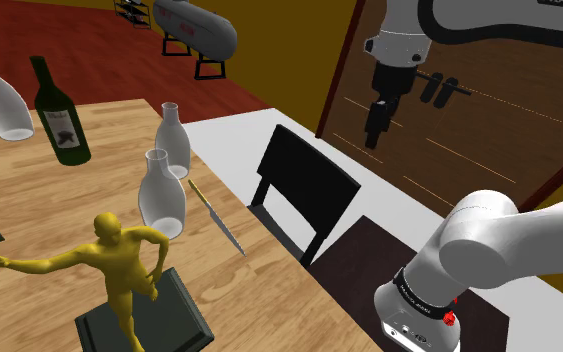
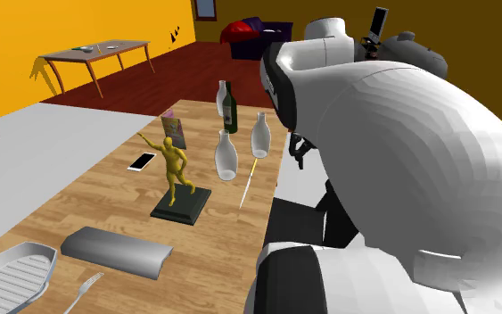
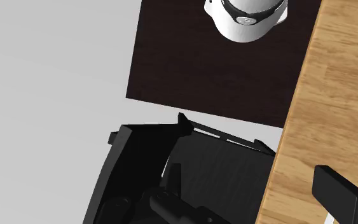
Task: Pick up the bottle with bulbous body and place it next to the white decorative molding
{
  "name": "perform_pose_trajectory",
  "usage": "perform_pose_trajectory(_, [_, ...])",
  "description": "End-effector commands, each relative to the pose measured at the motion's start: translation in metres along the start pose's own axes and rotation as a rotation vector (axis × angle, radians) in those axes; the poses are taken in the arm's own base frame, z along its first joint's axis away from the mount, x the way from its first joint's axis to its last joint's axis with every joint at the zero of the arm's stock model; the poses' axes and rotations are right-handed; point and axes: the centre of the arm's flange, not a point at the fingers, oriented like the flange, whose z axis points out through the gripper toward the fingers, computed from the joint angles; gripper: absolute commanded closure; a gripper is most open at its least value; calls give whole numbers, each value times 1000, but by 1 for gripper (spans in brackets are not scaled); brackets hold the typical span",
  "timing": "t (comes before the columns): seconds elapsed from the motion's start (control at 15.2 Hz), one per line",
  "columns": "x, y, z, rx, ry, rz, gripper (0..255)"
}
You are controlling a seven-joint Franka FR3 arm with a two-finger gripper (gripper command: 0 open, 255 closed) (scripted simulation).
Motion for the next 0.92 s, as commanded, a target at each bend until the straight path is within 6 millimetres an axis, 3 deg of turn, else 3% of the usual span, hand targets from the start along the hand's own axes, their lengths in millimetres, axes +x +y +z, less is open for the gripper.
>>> perform_pose_trajectory(0.0, [0, 0, 0, 0, 0, 0, 0])
perform_pose_trajectory(0.86, [128, -100, 13, 33, 40, -5, 0])
